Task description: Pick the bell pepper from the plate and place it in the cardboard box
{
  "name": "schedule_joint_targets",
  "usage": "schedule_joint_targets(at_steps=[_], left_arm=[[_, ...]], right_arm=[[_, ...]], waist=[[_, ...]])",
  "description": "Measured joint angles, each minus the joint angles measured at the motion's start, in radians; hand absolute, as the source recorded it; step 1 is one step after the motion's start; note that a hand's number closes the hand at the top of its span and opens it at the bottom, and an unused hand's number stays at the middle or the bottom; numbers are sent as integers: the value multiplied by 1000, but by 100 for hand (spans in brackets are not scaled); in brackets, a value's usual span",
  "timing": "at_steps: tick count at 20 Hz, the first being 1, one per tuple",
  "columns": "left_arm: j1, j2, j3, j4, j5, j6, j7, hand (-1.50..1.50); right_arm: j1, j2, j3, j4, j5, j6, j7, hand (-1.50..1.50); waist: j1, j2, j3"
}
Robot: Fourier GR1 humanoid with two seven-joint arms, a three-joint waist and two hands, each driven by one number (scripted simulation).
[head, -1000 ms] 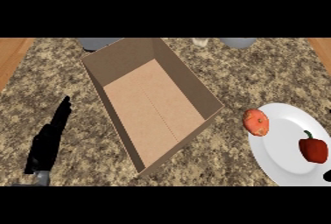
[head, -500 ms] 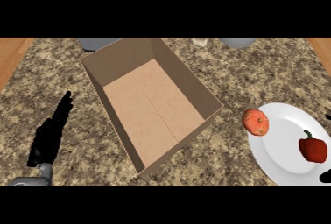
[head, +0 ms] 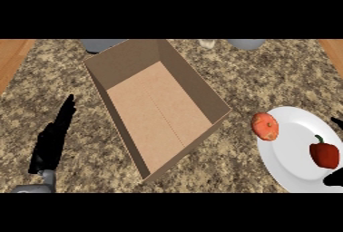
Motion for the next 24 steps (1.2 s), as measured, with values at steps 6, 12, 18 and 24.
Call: schedule_joint_targets(at_steps=[6,12,18,24], left_arm=[[35,-5,33,-36,-7,-40,0,0],[36,-49,28,-43,-46,-39,4,0],[6,-45,72,-14,-44,-72,-4,0],[41,-71,63,-54,-73,-73,7,0]], right_arm=[[-12,49,-33,28,59,11,-31,-150],[-30,87,-57,100,122,1,-92,-150],[-60,115,-58,188,190,-9,-140,-150],[-54,136,-71,197,224,-36,-186,150]], waist=[[1,0,0],[1,0,0],[2,0,0],[2,-2,-4]])
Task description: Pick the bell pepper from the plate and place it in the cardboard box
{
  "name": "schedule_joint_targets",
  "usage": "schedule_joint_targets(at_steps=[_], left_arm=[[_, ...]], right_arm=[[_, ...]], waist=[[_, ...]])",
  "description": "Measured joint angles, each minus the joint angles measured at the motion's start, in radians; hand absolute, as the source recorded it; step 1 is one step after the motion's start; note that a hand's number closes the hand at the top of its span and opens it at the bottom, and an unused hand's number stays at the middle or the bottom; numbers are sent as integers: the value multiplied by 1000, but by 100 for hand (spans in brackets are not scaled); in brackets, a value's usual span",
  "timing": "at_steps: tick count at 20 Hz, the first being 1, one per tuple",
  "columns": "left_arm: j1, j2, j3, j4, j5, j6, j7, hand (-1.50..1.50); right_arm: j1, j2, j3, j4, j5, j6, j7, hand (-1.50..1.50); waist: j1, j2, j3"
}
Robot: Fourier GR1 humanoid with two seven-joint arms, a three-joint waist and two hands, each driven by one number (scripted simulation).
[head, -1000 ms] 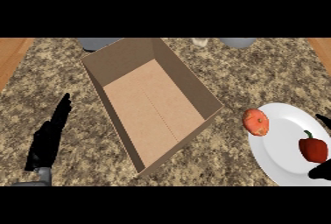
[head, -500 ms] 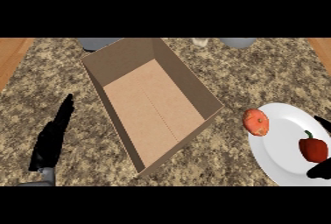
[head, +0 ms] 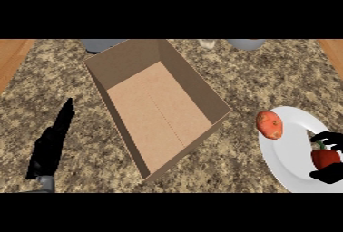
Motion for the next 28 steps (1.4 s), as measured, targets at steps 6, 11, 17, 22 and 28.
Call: schedule_joint_targets(at_steps=[6,11,17,22,28], left_arm=[[-17,-2,14,34,-2,-8,-17,0],[-3,1,20,28,4,-18,-27,0],[-1,-10,10,6,-12,-12,-11,0],[8,-7,22,-10,-7,-25,2,0],[9,-26,14,-1,-20,-14,-5,0]], right_arm=[[-3,-3,15,-4,108,-131,-36,150],[-6,77,172,-150,233,-159,20,150],[-1,168,324,-331,354,-146,116,150],[4,185,355,-476,407,-109,172,150],[-33,244,348,-668,334,-59,191,150]], waist=[[-1,0,0],[2,-1,-2],[-1,0,1],[-2,1,3],[-5,0,4]])
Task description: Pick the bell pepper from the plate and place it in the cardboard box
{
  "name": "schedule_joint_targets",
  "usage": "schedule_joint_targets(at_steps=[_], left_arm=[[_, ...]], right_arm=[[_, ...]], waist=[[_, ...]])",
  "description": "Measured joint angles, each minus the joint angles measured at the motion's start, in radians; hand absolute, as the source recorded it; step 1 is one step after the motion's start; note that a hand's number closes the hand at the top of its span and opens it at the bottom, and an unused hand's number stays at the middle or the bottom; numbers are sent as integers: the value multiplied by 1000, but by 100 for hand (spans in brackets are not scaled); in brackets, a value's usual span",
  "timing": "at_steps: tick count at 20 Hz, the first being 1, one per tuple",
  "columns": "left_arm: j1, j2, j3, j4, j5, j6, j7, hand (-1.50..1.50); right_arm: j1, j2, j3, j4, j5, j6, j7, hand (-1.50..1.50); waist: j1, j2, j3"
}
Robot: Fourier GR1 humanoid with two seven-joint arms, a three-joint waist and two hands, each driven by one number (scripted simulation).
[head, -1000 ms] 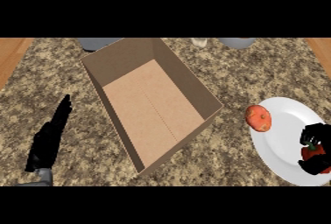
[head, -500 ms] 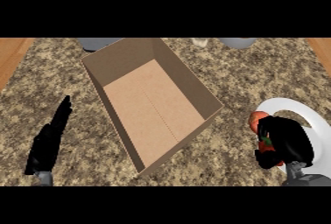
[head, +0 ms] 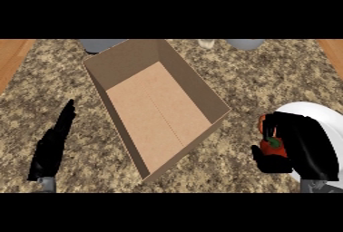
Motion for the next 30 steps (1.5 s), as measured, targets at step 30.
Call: schedule_joint_targets(at_steps=[30], left_arm=[[-45,-13,13,40,-16,-17,-18,0]], right_arm=[[-827,258,133,560,-297,-195,236,150]], waist=[[28,7,0]])
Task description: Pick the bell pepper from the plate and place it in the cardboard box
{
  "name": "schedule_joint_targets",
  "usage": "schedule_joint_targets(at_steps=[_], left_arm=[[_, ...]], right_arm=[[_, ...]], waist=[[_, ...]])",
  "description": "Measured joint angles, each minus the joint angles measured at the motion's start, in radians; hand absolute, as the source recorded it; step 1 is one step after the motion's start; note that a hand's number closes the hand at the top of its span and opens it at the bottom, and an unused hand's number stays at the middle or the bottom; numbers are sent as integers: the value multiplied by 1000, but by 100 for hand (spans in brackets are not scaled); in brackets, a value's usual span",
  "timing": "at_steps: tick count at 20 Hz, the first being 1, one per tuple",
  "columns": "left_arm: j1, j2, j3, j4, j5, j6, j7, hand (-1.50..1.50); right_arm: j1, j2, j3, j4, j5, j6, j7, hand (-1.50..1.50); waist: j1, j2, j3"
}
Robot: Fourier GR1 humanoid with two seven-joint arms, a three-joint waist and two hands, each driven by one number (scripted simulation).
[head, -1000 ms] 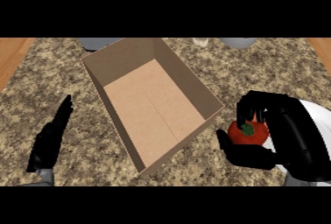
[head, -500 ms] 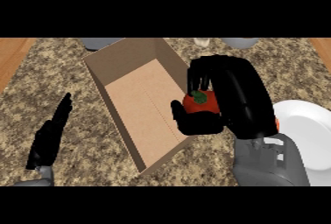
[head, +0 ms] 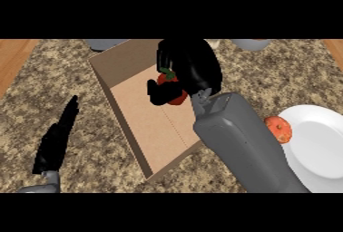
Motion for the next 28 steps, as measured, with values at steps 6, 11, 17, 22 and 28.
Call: schedule_joint_targets(at_steps=[6,11,17,22,28], left_arm=[[-10,14,7,-13,6,-19,9,0],[-18,6,-6,-11,-4,-21,19,0],[-42,3,-3,39,-9,-19,-19,0],[-24,1,-2,18,-8,-18,-11,0],[-9,4,7,-6,0,-21,4,0]], right_arm=[[-130,1,38,309,-80,-116,-40,150],[-181,1,81,516,-188,-260,-77,-150],[-214,1,160,636,-342,-426,-152,-150],[-186,1,108,636,-422,-615,-257,-150],[-159,-2,-40,589,-546,-722,-403,-150]], waist=[[10,3,0],[21,6,0],[29,8,0],[27,7,1],[8,4,2]])
